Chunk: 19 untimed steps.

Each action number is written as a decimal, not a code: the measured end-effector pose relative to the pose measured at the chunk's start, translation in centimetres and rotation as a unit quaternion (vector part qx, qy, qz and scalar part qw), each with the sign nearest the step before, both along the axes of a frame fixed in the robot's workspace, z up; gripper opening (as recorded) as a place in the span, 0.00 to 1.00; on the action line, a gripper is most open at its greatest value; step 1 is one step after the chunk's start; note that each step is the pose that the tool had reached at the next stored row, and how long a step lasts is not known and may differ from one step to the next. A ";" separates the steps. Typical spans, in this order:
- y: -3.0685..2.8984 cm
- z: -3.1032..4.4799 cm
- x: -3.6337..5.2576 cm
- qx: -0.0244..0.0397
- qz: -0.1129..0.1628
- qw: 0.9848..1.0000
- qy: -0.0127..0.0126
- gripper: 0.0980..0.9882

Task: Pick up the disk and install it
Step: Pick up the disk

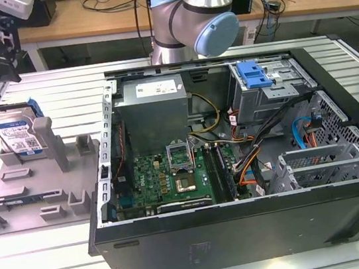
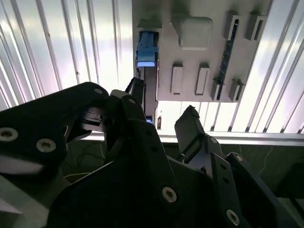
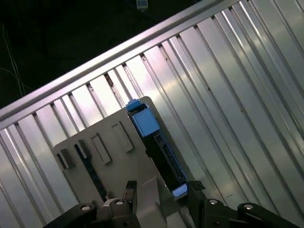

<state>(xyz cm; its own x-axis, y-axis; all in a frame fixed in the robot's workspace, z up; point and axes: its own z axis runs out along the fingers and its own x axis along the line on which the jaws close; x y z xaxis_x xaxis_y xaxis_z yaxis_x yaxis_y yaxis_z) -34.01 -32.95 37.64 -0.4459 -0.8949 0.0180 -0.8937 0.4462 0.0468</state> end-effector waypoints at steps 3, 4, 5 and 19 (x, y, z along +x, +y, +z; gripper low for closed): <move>0.01 -0.04 -0.01 -0.001 0.033 0.999 -0.002 0.50; 0.03 -0.08 0.00 -0.001 0.039 0.999 -0.004 0.50; 0.04 -0.10 0.00 -0.002 0.043 0.999 -0.007 0.50; 1.81 -0.36 -0.09 -0.004 0.144 0.989 -0.019 0.50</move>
